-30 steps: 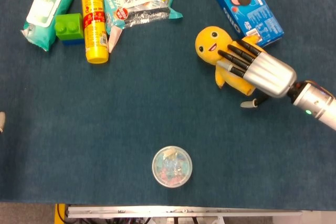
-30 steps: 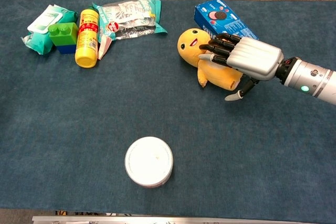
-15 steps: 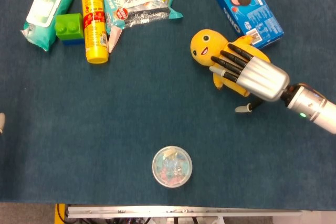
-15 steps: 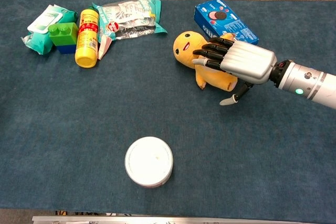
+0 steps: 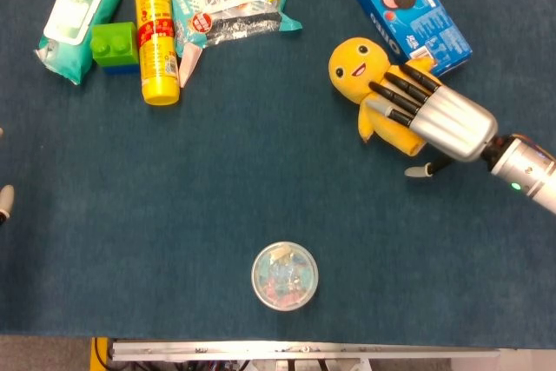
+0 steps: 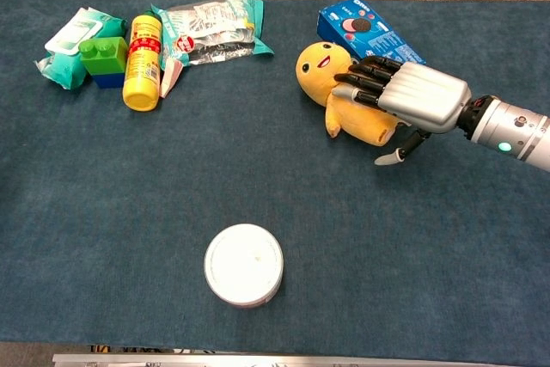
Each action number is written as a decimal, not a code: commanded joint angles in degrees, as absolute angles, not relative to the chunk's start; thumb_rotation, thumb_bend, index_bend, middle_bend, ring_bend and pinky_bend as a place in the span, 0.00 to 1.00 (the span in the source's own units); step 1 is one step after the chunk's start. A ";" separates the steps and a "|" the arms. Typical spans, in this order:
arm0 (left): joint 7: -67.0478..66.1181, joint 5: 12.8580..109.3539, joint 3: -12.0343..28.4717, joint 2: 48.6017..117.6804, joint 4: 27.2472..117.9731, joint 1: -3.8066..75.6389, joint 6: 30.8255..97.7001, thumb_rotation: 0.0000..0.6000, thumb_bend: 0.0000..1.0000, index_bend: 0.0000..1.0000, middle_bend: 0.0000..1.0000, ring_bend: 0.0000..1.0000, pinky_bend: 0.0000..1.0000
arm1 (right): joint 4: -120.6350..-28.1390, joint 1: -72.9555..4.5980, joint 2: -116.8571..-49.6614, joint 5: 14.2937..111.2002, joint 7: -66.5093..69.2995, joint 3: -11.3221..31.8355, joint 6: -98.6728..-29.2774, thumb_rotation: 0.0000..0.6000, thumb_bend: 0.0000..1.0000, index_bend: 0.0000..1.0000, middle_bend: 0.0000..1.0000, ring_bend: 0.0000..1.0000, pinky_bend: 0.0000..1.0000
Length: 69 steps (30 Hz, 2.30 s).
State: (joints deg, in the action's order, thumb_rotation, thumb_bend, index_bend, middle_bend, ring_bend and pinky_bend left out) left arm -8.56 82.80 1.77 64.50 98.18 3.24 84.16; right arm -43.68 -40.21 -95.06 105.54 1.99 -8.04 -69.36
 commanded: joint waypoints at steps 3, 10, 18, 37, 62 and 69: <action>-8.35 82.95 1.79 64.68 98.01 3.32 84.21 1.00 0.33 0.20 0.24 0.21 0.16 | -47.16 -40.80 -93.86 106.03 1.13 -7.37 -71.45 0.35 0.00 0.00 0.02 0.00 0.00; -7.90 82.69 1.67 64.45 97.75 2.90 84.62 1.00 0.33 0.20 0.24 0.21 0.16 | -49.55 -41.45 -94.20 106.61 0.12 -7.93 -70.42 0.36 0.00 0.00 0.02 0.00 0.00; -7.67 82.67 1.57 64.45 97.48 2.94 84.39 1.00 0.33 0.20 0.24 0.21 0.16 | -45.72 -40.98 -95.85 105.82 0.41 -8.74 -68.08 0.36 0.00 0.00 0.01 0.00 0.00; -7.60 82.87 1.96 64.19 98.15 3.62 84.02 1.00 0.33 0.20 0.24 0.21 0.16 | -53.23 -39.07 -89.13 103.94 0.88 -5.99 -75.98 0.36 0.00 0.00 0.00 0.00 0.00; -8.13 86.21 2.97 64.90 97.87 4.79 86.17 1.00 0.33 0.21 0.24 0.21 0.16 | -85.61 -16.95 -62.75 82.77 -4.99 -2.38 -85.78 1.00 0.00 0.00 0.04 0.00 0.00; -9.66 87.26 2.42 64.87 99.32 4.77 86.47 1.00 0.33 0.21 0.24 0.21 0.16 | -86.30 -11.04 -61.59 81.58 -2.89 -2.51 -89.70 1.00 0.00 0.00 0.04 0.00 0.00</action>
State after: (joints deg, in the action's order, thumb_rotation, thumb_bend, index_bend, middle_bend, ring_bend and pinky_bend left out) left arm -9.48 87.13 2.52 64.90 99.13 4.78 86.44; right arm -86.05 -11.94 -61.94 81.87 -3.49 -2.50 -89.10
